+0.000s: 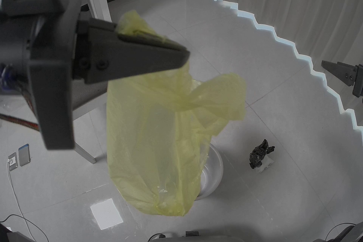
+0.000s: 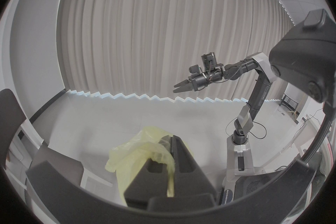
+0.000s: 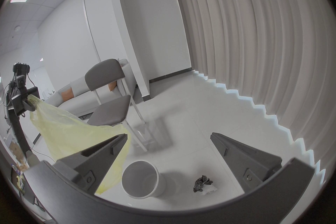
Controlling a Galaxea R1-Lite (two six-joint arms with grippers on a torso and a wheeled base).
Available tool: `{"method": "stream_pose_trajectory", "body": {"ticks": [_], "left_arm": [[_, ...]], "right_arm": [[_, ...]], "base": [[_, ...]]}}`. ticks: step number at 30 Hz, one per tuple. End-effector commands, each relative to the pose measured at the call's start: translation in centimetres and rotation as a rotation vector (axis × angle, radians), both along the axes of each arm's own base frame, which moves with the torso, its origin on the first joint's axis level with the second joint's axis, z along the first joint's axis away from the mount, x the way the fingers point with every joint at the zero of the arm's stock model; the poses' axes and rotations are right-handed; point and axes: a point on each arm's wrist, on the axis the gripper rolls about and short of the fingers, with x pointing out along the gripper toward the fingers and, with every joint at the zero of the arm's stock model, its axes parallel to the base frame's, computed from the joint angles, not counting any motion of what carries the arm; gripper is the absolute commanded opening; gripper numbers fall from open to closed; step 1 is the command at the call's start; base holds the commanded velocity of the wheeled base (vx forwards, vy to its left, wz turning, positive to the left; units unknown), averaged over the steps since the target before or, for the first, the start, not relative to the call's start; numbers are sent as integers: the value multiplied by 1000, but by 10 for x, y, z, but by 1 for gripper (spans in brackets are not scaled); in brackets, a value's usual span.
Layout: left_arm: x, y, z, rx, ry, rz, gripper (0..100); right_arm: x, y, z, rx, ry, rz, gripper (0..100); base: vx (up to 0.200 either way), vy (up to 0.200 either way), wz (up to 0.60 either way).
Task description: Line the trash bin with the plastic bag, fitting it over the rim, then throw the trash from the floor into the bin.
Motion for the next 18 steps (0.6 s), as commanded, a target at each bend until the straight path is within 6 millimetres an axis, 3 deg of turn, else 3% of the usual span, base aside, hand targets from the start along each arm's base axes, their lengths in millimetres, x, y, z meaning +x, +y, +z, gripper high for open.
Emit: {"method": "stream_pose_trajectory", "body": {"ticks": [1,9,14,18], "left_arm": [[4,-17,-4,9,5,-33,0],[-7,-22,3,-47,-28,-91,0],[-14,-18,4,-57,-24,-137,0],[-13,-19,4,-58,-26,-138,0]], "right_arm": [[18,2,-11,-4,62,16,100],[52,7,-25,-11,122,30,100],[83,13,-39,-12,141,36,100],[86,21,-56,-21,199,65,100]], "base": [[0,0,0],[0,0,0],[0,0,0],[0,0,0]]}}
